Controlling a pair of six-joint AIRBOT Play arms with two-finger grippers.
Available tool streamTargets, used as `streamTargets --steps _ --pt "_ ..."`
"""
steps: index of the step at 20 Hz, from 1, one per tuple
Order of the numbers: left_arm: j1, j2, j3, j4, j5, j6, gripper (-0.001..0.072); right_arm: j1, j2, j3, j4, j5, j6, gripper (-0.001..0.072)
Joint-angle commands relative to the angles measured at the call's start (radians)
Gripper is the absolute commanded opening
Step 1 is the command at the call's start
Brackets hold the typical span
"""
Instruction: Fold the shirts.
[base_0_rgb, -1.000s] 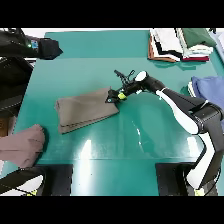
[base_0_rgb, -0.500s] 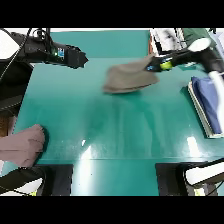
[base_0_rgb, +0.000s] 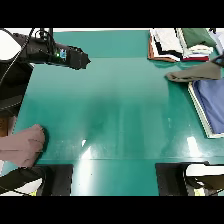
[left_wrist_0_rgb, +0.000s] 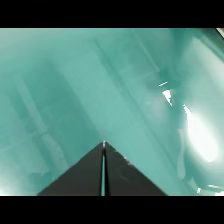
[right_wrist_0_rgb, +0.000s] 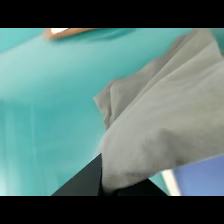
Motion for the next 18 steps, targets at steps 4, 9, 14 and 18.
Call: streamTargets --steps 4,9,14,18 --pt "0.000 0.000 0.000 -0.001 0.000 -0.006 0.0021 -0.093 -0.008 0.043 0.005 -0.105 -0.001 0.0016" --pt "0.000 -0.002 0.000 -0.001 0.000 -0.006 0.0021 -0.086 -0.008 0.254 0.005 -0.094 -0.001 0.0016" --pt "0.000 -0.004 0.000 0.000 -0.002 -0.003 0.0022 -0.107 0.003 0.352 -0.016 0.008 -0.001 0.0016" --pt "0.000 -0.004 0.000 0.000 0.001 -0.002 0.0021 -0.147 0.097 0.218 -0.117 0.055 -0.002 0.0016"
